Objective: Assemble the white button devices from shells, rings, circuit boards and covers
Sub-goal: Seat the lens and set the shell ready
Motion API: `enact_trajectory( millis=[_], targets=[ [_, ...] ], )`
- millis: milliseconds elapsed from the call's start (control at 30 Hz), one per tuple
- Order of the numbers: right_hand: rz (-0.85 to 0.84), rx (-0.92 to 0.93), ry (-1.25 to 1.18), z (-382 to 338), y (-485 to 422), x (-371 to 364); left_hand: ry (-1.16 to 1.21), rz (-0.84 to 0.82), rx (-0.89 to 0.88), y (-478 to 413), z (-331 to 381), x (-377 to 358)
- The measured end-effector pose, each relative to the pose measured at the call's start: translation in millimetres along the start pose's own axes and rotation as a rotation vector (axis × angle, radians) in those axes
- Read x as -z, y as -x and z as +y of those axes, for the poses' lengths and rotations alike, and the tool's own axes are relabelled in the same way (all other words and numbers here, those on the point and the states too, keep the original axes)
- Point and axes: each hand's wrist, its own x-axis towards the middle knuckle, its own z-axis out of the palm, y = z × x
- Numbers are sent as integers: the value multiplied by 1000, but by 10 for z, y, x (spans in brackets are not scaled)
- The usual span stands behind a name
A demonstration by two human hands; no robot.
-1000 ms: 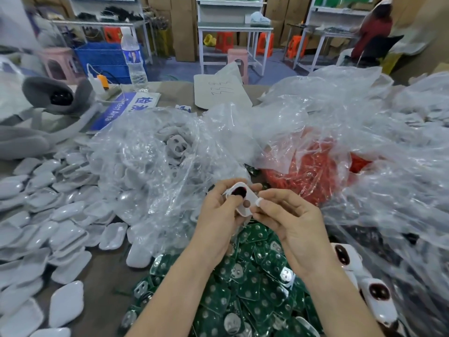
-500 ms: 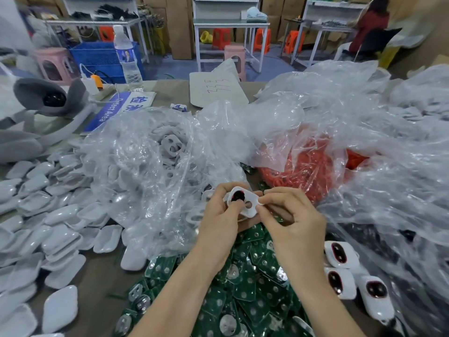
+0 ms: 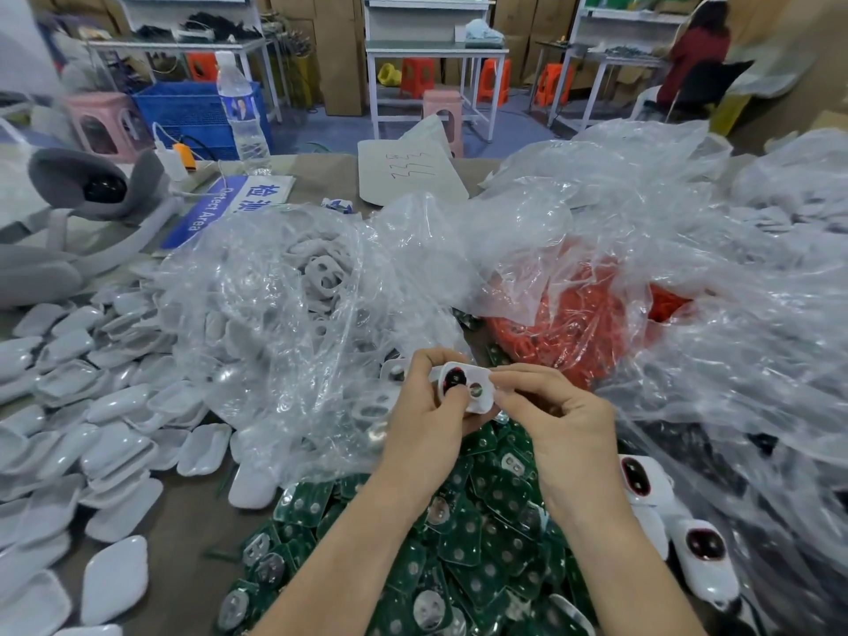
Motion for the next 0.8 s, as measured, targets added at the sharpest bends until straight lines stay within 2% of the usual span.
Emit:
enact_trajectory(
  millis=[200, 433, 600, 800],
  targets=[
    [-12, -24, 24, -2, 2, 14, -21, 4, -12, 2, -2, -11],
    [75, -28, -13, 16, 17, 6, -8, 7, -58, 10, -17, -1],
    [50, -24, 79, 18, 4, 0, 13, 12, -75, 8, -27, -17],
    [47, -49, 51, 58, 5, -45, 58, -45, -71, 48, -51, -69]
  ],
)
